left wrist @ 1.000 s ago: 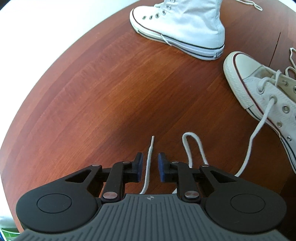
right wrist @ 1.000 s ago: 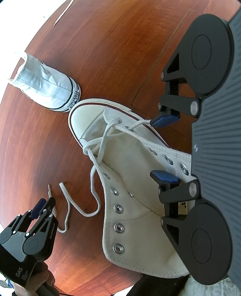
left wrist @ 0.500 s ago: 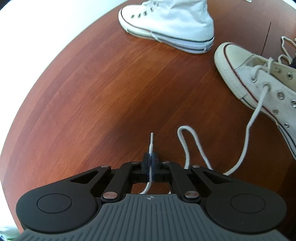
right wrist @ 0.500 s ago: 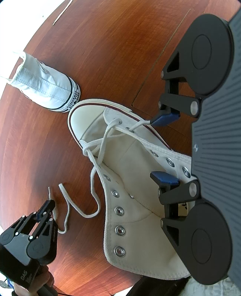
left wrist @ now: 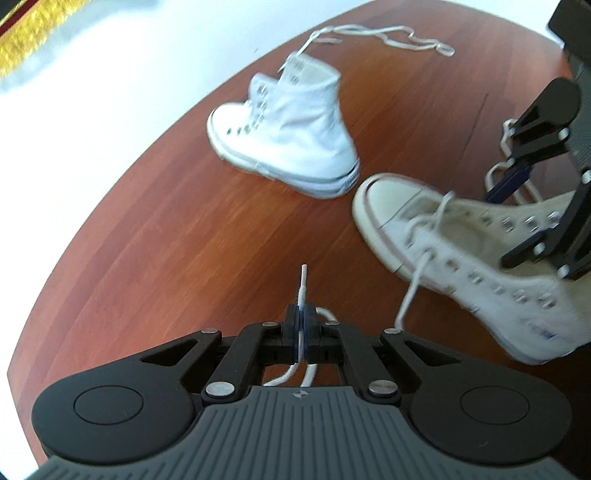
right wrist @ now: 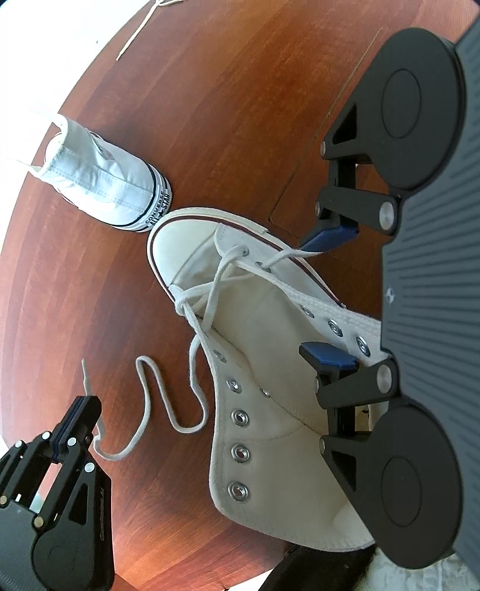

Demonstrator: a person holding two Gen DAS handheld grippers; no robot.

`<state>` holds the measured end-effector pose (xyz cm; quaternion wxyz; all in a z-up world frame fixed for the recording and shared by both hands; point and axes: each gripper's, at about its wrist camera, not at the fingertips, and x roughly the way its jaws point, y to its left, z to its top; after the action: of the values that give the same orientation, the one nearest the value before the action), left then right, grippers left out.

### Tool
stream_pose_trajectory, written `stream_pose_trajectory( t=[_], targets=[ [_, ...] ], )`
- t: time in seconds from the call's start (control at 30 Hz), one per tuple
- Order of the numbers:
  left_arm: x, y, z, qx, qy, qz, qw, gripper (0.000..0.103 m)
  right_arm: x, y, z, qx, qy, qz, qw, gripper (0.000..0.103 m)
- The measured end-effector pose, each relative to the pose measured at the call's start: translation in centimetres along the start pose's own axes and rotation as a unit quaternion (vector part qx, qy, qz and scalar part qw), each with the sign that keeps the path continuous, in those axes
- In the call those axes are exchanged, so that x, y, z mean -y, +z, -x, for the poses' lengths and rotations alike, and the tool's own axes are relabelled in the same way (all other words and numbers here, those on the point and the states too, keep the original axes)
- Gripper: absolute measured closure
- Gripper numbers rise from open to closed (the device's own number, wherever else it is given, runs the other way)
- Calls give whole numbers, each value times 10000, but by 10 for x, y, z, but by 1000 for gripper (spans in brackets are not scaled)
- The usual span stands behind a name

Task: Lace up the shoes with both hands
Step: 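Carry the lace tip to the sneaker with the left gripper while the right gripper grasps the sneaker edge, then push the lace tip into the next eyelet with the left gripper while the right gripper holds the sneaker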

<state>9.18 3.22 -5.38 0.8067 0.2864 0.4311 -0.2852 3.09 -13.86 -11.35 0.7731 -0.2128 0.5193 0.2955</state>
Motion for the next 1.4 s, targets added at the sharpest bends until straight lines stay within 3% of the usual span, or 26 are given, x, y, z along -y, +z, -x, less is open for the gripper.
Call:
stream_pose_trajectory(
  t=[0.3, 0.37, 0.43, 0.57, 0.8, 0.93, 1.17, 1.3, 1.4],
  targets=[
    [38, 33, 26, 345, -380, -370, 9980, 101, 1, -6, 17, 251, -45, -30, 9997, 50],
    [48, 37, 28, 329, -475, -505, 9971, 101, 3, -7, 21, 285, 59, -151, 9995, 61],
    [57, 41, 28, 277, -553, -639, 9960, 101, 5, -8, 24, 334, 145, -228, 9991, 64],
    [74, 46, 20, 92, -692, -922, 9933, 101, 10, -11, 25, 347, 417, -451, 9975, 89],
    [103, 55, 5, -234, -932, -1413, 9853, 101, 30, -19, 21, 351, 712, -1083, 9909, 93],
    [111, 53, -6, -393, -944, -1544, 9827, 101, 48, -27, 14, 345, 1038, -1697, 9794, 95],
    [116, 54, -24, -561, -874, -1560, 9823, 101, 80, -46, -4, 312, 1686, -2963, 9396, 95],
    [119, 58, -34, -644, -911, -1580, 9811, 101, 83, -47, -7, 319, 1777, -3105, 9333, 95],
    [120, 60, -32, -570, -948, -1583, 9812, 101, 85, -57, -7, 466, 1801, -2960, 9369, 95]
  ],
)
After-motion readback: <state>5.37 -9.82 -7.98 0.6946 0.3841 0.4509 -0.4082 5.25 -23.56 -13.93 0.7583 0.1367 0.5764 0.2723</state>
